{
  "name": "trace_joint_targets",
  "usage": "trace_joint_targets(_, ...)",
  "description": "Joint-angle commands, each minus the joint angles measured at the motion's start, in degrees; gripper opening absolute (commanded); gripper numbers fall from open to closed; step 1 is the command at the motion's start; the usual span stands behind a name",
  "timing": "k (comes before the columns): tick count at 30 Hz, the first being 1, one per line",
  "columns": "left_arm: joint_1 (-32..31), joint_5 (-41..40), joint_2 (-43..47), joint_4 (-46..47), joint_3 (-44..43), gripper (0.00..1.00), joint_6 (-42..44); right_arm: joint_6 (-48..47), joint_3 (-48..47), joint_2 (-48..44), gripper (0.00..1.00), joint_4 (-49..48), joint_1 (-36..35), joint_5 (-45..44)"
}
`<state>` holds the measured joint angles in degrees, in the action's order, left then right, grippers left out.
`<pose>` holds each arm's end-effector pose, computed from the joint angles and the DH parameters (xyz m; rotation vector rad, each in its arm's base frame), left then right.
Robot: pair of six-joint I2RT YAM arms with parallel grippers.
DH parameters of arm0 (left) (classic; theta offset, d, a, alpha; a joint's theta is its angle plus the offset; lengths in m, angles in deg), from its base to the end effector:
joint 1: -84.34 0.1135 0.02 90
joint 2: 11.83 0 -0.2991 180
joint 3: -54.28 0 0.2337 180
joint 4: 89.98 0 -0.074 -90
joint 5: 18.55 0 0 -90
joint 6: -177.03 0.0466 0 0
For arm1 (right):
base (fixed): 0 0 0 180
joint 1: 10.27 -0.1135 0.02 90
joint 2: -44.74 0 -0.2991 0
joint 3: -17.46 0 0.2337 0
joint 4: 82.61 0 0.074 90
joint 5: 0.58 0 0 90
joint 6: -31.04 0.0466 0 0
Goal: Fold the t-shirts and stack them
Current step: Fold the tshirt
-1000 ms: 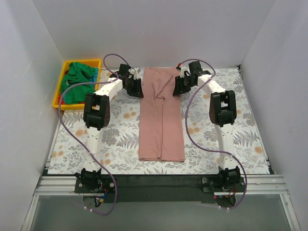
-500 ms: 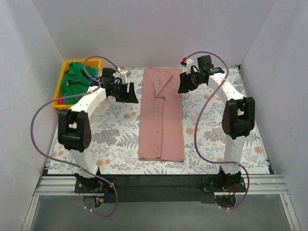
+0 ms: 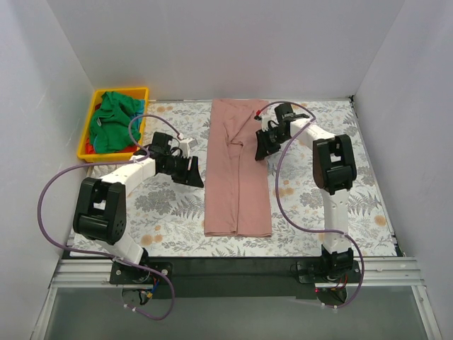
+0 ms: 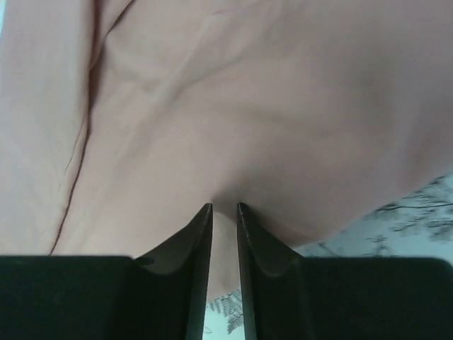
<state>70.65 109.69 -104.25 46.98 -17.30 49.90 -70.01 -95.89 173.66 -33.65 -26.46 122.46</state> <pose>0.2844 -0.0990 0.2299 -0.3474 2.7803 -1.1525 0.4555 0.1587 0.1814 -0.7864 2.5010 0.8016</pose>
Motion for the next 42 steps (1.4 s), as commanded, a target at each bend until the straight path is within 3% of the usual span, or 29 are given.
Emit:
trace_joint_targets(1, 0.07, 1.05, 4.00, 1.88, 1.33, 0.49, 2.58, -0.11, -4.70, 2.81, 0.27, -1.13, 0.10, -4.55)
trace_joint_targets(6, 0.07, 0.34, 6.55, 0.31, 1.51, 0.48, 6.44, 1.47, -7.96, 3.01, 0.31, 0.27, 0.63, -3.43)
trace_joint_targets(11, -0.54, 2.45, 15.15, -1.10, 5.28, 0.50, 15.13, -3.62, -1.65, -11.30, 0.45, 4.84, 0.54, 0.09)
trace_joint_targets(15, -3.88, 4.21, 24.72, -2.59, 12.13, 0.50, 24.80, -14.22, 11.79, -25.53, 0.47, 8.71, -0.95, -0.68)
trace_joint_targets(20, -13.87, -0.43, 35.01, -1.37, 22.14, 0.50, 34.38, -27.34, 34.87, -45.23, 0.50, 8.54, -7.78, -5.34)
trace_joint_targets(24, -20.57, -3.95, 36.08, 2.75, 25.50, 0.51, 36.77, -39.01, 51.07, -60.58, 0.52, 2.07, -14.04, -11.40)
trace_joint_targets(28, -29.35, -9.56, 35.38, 8.20, 29.10, 0.51, 40.11, -44.93, 62.07, -69.22, 0.54, -3.23, -20.98, -14.75)
trace_joint_targets(42, -36.49, -11.52, 25.10, 17.62, 28.50, 0.52, 37.83, -51.18, 70.00, -72.06, 0.53, -7.10, -26.26, -15.11)
